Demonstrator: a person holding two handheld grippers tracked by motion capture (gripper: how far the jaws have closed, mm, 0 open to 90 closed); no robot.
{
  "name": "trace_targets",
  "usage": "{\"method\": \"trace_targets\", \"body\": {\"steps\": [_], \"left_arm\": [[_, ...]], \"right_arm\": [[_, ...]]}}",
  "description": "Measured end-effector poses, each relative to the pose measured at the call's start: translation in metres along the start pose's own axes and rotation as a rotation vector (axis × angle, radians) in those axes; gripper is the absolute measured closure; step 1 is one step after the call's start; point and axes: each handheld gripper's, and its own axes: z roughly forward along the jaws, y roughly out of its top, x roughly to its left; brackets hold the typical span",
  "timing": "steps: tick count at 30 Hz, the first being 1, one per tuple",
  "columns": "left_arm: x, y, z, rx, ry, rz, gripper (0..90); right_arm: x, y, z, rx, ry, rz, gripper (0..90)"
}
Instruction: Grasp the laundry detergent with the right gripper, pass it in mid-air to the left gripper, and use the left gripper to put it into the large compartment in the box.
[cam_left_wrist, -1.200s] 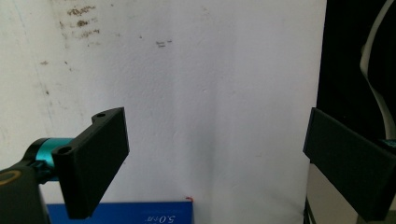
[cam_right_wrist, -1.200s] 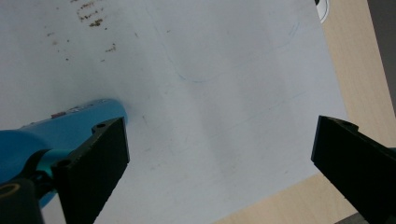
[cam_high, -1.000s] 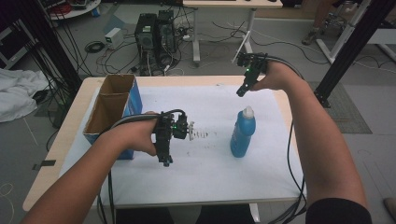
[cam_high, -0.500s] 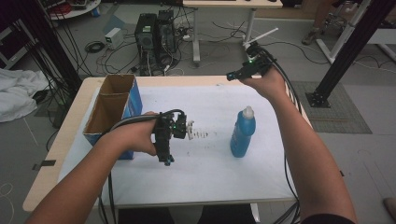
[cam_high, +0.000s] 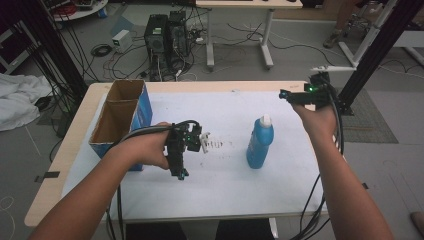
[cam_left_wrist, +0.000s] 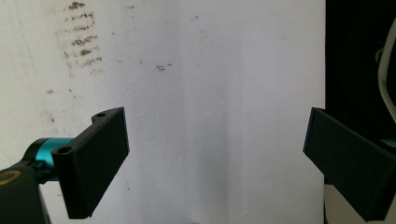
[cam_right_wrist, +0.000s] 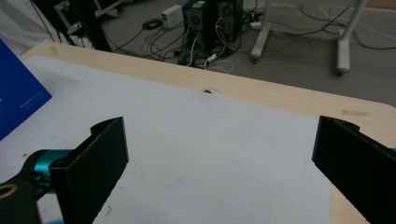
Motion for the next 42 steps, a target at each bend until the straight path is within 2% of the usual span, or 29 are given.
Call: {"method": "trace_targets", "body": {"steps": [2, 3, 5, 7, 8, 9, 11, 12, 15, 16, 20, 24, 32, 37, 41, 42], "left_arm": [[-0.001, -0.001, -0.001, -0.005, 0.001, -0.001, 6.8], [-0.002, -0.001, -0.002, -0.005, 0.001, 0.000, 6.8], [-0.003, -0.003, -0.002, -0.013, -0.001, -0.010, 6.8], [-0.003, -0.003, -0.002, -0.014, -0.002, -0.015, 6.8], [-0.004, -0.004, -0.002, -0.008, -0.002, -0.022, 6.8], [-0.004, -0.005, -0.003, -0.006, -0.002, -0.028, 6.8], [-0.005, -0.005, -0.003, -0.010, 0.001, -0.030, 6.8], [-0.006, -0.005, -0.004, -0.012, 0.002, -0.036, 6.8], [-0.007, -0.006, -0.006, -0.010, 0.004, -0.035, 6.8], [-0.007, -0.006, -0.006, -0.008, 0.006, -0.035, 6.8], [-0.007, -0.005, -0.009, -0.004, 0.017, -0.035, 6.8], [-0.007, -0.005, -0.009, -0.005, 0.017, -0.040, 6.8], [-0.006, -0.006, -0.007, -0.008, 0.019, -0.042, 6.8], [-0.006, -0.006, -0.006, -0.013, 0.022, -0.035, 6.8], [-0.007, -0.006, -0.007, -0.017, 0.025, -0.031, 6.8], [-0.008, -0.006, -0.007, -0.018, 0.026, -0.033, 6.8]], "right_arm": [[-0.001, -0.013, -0.010, -0.004, -0.006, 0.005, 2.7], [-0.001, -0.013, -0.010, -0.004, -0.006, 0.005, 2.7], [0.002, -0.031, -0.026, -0.018, -0.009, -0.015, 2.7], [0.002, -0.031, -0.026, -0.018, -0.009, -0.015, 2.7], [0.003, -0.037, -0.031, -0.025, -0.015, -0.021, 2.7], [0.010, -0.052, -0.044, -0.035, -0.009, -0.028, 2.7], [0.012, -0.057, -0.047, -0.035, -0.006, -0.030, 2.7], [0.017, -0.068, -0.054, -0.039, 0.003, -0.040, 2.7], [0.025, -0.083, -0.063, -0.039, 0.007, -0.056, 2.7], [0.025, -0.083, -0.063, -0.039, 0.007, -0.056, 2.7], [0.040, -0.105, -0.069, -0.048, 0.037, -0.053, 2.6], [0.052, -0.117, -0.070, -0.041, 0.041, -0.080, 2.6], [0.072, -0.139, -0.062, -0.020, 0.057, -0.082, 2.7], [0.088, -0.163, -0.047, -0.010, 0.060, -0.072, 2.7], [0.094, -0.172, -0.037, -0.012, 0.044, -0.061, 2.7], [0.099, -0.177, -0.030, -0.015, 0.030, -0.055, 2.7]]}}
